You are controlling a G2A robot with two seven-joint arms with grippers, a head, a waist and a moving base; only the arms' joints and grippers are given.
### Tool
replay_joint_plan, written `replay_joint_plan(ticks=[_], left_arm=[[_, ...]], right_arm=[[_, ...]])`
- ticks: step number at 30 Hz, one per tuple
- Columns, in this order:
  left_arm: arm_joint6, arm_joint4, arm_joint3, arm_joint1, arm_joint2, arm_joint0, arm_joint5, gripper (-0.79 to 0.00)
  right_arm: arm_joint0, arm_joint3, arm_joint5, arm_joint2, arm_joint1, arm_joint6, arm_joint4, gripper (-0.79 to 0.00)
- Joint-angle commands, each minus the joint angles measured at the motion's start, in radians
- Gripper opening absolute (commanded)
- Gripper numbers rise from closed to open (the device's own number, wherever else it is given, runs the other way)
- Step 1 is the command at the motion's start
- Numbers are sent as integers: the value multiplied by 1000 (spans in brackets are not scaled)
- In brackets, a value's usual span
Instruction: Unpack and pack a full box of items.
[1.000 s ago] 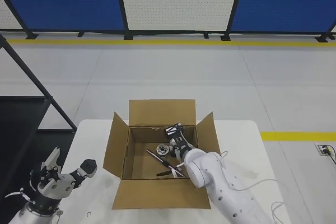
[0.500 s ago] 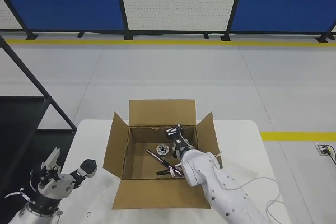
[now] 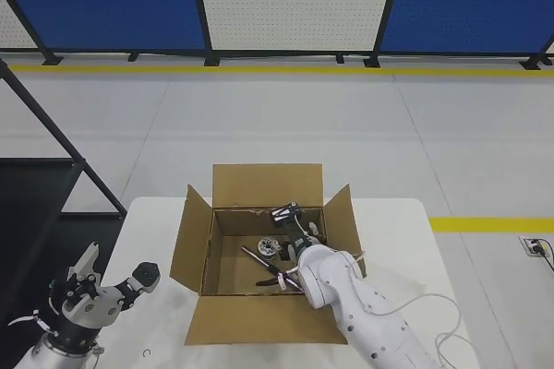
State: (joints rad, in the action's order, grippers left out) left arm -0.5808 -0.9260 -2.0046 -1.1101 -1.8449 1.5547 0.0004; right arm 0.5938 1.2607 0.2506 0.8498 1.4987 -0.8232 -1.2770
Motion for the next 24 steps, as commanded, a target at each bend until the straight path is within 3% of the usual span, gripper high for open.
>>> replay_joint_plan(ticks=[1,7,13,16,24], left_arm=[[0,0,0,0,0,0,0,0],[0,0,0,0,0,0,0,0],[0,0,0,0,0,0,0,0],[0,0,0,0,0,0,0,0],[0,0,0,0,0,0,0,0]], right_arm=[[25,48,-2,11,-5,2,-25,0],[162,300,-82,51,-33,50,-120,0],[351,600,-238,120,-67,246,-156,0],[414,663,-290,142,-77,346,-179,0],[419,668,-292,144,-78,349,-181,0]])
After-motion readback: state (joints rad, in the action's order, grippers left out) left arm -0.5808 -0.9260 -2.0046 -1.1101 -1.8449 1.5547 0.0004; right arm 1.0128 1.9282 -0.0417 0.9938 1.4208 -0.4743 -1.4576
